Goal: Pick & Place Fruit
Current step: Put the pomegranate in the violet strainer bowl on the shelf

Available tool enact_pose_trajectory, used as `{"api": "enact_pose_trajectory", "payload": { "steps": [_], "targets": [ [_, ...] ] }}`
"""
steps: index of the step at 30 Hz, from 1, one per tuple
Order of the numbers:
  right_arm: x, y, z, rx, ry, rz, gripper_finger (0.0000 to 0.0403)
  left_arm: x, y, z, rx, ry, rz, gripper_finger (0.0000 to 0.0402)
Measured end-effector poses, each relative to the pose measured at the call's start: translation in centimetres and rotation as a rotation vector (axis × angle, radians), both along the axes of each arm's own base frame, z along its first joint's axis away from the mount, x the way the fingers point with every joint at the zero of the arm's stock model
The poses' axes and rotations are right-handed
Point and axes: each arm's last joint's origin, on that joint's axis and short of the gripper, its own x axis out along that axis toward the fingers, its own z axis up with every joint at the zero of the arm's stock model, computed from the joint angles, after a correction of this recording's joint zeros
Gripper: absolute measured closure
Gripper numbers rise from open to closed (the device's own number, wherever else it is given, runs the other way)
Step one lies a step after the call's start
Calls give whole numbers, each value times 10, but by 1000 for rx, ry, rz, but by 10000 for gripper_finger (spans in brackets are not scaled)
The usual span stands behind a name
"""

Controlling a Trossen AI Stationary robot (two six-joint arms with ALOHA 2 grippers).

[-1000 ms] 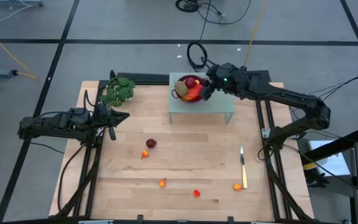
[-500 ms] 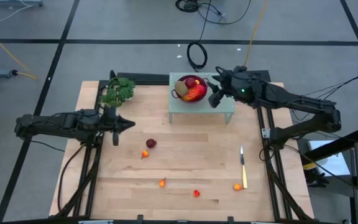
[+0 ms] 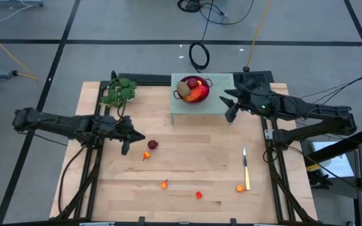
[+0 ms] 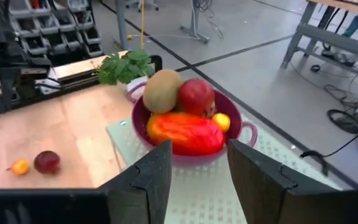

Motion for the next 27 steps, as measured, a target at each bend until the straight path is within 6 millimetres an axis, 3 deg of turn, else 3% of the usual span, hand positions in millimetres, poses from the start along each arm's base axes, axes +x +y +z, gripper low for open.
{"api": "enact_pose_trajectory", "payload": {
  "steps": [10,16,27],
  "targets": [
    [-50,10,-37,21,-257,103,252,22,-2,-10,-42,60,71,382],
    [-73,14,-60,64,-394,174,252,47,-3,1,-14,185,97,382],
    [-97,16,-70,74,-507,198,252,94,-5,12,0,478,110,382]
  ]
}}
